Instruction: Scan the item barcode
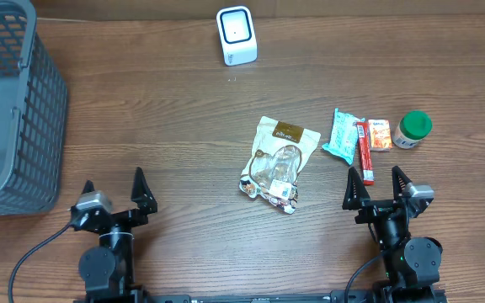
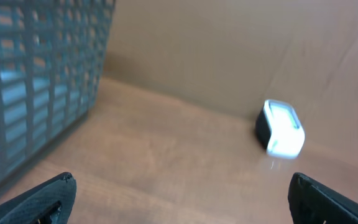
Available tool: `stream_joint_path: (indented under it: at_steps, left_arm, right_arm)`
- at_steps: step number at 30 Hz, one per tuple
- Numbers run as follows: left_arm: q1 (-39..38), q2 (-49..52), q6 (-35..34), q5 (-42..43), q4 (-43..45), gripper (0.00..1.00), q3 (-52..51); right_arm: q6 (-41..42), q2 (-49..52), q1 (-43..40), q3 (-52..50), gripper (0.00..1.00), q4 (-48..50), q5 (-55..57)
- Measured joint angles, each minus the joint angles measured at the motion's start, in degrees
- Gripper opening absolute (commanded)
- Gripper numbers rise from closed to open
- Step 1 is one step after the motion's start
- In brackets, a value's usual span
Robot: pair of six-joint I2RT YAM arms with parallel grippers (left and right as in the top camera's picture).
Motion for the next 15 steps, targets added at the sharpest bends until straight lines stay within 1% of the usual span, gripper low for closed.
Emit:
stream_joint_path:
  at_steps: [2,7,15]
  left_arm:
    - [-0.1,0.0,2.7,0.5,-2.5,1.00,-0.1]
    - [-0.1,0.0,9.2,0.9,-2.9,1.00,-0.2]
    - [-0.1,0.0,11.8,1.0,-2.9,1.00,-0.2]
  right_arm:
    - [0.0,0.0,0.0,0.0,1.00,0.0,0.0]
    - [0.0,0.0,0.0,0.0,1.00,0.0,0.0]
    - [0.0,0.0,0.0,0.0,1.00,0.0,0.0]
